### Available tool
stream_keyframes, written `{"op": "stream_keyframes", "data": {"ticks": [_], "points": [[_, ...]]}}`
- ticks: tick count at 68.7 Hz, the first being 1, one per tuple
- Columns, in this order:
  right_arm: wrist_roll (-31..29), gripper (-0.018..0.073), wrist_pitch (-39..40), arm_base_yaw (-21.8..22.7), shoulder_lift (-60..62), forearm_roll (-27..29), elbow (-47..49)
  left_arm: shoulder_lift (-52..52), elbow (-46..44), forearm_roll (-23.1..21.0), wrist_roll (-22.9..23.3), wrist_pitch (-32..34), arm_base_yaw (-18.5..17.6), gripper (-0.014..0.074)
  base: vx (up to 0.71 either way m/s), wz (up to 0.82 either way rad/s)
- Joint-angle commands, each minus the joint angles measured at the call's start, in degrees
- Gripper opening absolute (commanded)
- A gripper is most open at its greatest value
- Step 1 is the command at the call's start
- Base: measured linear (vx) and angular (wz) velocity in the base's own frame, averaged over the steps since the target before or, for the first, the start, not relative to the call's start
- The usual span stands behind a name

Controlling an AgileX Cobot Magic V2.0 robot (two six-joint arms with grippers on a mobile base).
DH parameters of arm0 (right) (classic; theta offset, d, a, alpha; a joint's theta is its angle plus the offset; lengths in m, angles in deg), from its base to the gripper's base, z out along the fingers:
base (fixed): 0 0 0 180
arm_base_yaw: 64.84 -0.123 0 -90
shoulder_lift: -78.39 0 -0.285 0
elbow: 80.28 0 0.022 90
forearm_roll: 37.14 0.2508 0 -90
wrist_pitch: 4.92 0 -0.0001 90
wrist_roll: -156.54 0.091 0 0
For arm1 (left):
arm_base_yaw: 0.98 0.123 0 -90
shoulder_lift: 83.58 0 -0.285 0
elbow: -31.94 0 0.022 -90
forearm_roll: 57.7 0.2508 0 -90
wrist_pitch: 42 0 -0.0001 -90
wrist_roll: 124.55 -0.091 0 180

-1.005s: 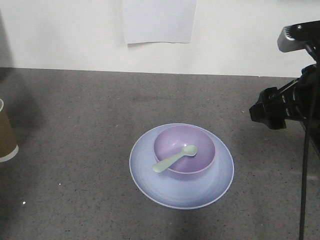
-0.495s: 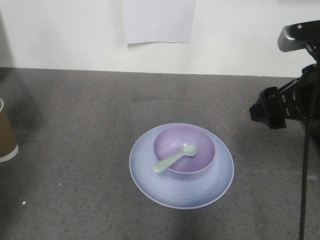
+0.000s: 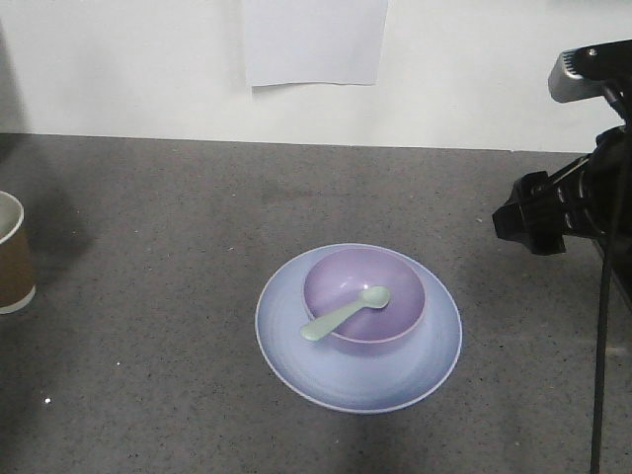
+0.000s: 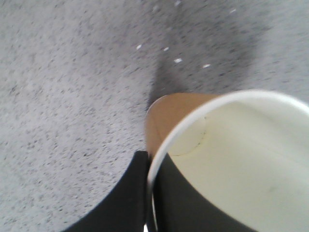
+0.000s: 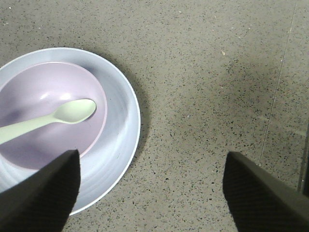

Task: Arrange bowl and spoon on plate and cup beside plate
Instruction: 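Grip the paper cup rim with the left gripper and carry it, then set the paper cup down beside the plate and release it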

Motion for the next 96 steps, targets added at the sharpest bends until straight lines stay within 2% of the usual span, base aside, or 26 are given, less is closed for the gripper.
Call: {"op": "stream_keyframes", "data": {"ticks": [1,10,18,27,32,45,58,67,79,86,96], "points": [[-0.2,0.0594,3.2,0.2,1.4,-0.5,1.3,-5.0,-1.4,-6.0,-2.8,2.2,0.2,-0.0008,0.00,0.00],[-0.2,0.0594,3.3,0.2,1.4,-0.5,1.3,-8.0,-1.4,-13.8,-6.7,1.6,0.0,-0.0008,0.00,0.00],[-0.2,0.0594,3.3,0.2,1.4,-0.5,1.3,-9.8,-1.4,-19.7,-8.1,0.7,0.0,-0.0008,0.00,0.00],[-0.2,0.0594,3.3,0.2,1.4,-0.5,1.3,-10.7,-1.4,-25.8,-10.1,-0.6,-0.1,-0.0008,0.00,0.00],[-0.2,0.0594,3.3,0.2,1.4,-0.5,1.3,-10.7,-1.4,-27.4,-10.4,-1.1,-1.2,-0.0008,0.00,0.00],[-0.2,0.0594,3.3,0.2,1.4,-0.5,1.3,-10.6,-1.4,-26.7,-10.3,-1.4,-8.7,-0.0008,0.00,0.00],[-0.2,0.0594,3.4,0.2,1.4,-0.5,1.3,-10.5,-1.4,-22.8,-8.0,-0.5,-17.0,-0.0008,0.00,0.00],[-0.2,0.0594,3.4,0.2,1.4,-0.5,1.3,-8.9,-1.4,-20.1,-6.6,-0.5,-21.2,-0.0008,0.00,0.00],[-0.2,0.0594,3.3,0.2,1.4,-0.5,1.3,-5.5,-1.4,-19.4,-6.4,-0.5,-24.0,-0.0008,0.00,0.00],[-0.2,0.0594,3.3,0.2,1.4,-0.5,1.3,-4.1,-1.4,-19.4,-6.4,-0.6,-24.1,-0.0008,0.00,0.00],[-0.2,0.0594,3.2,0.2,1.4,-0.5,1.3,-2.6,-1.4,-17.2,-5.2,-0.8,-24.1,-0.0008,0.00,0.00]]}}
